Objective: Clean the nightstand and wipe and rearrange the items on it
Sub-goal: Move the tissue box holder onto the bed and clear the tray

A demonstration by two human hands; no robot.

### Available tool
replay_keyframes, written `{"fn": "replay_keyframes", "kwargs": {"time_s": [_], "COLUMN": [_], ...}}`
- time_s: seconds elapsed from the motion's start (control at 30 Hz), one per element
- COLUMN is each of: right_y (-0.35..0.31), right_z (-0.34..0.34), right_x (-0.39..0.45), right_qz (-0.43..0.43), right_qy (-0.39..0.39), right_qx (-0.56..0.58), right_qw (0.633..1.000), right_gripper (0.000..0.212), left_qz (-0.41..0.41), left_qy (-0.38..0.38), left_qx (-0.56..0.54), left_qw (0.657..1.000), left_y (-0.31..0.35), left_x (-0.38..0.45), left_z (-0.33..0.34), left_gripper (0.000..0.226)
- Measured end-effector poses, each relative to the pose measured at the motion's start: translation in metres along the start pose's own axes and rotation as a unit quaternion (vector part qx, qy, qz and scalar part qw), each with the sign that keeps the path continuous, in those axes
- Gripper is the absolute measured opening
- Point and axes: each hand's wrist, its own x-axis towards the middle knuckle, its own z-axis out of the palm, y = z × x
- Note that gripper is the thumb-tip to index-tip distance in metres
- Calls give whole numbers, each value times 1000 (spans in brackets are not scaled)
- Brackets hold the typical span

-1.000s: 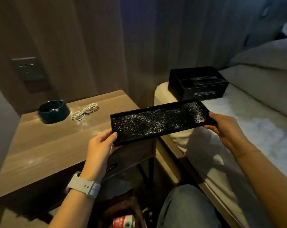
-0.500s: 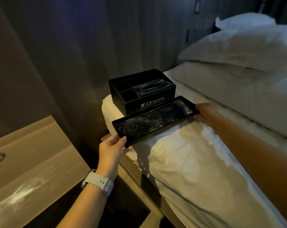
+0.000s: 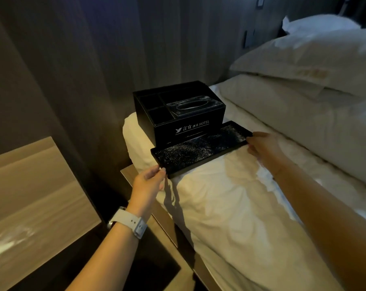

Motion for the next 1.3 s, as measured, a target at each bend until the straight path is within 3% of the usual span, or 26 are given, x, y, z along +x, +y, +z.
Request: {"fn": "replay_keyframes", "kwargs": {"time_s": [0.03,0.13,0.3,0.43,0.7,1.03,1.3], "right_y": [1,9,32,52,67,65,40], "right_z": [1,10,42,76,170,299,403], "right_x": [-16,-78,-216,-302,-416,-461,-419], "right_qz": [-15,-68,-134,-185,-290,-358,-463], "right_qy": [3,-17,-150,-261,-345,-414,-412], "right_qx": [9,-5,-43,-128,-195,-213,-314], "right_qw": [1000,998,979,939,871,810,719], "right_gripper": [10,32,26,29,33,33,33], "left_qz": [-2,13,76,107,145,123,92], "left_qy": [3,10,24,72,204,323,343], "left_qx": [14,48,81,101,165,179,225], "left_qw": [1000,999,993,986,954,921,907], "left_y": [3,10,15,6,3,6,26], "left_x": [-5,-31,-96,-144,-222,-208,-128], "left_z": [-6,-31,-82,-140,-279,-430,-506], "left_gripper": [36,30,27,28,27,30,22]}}
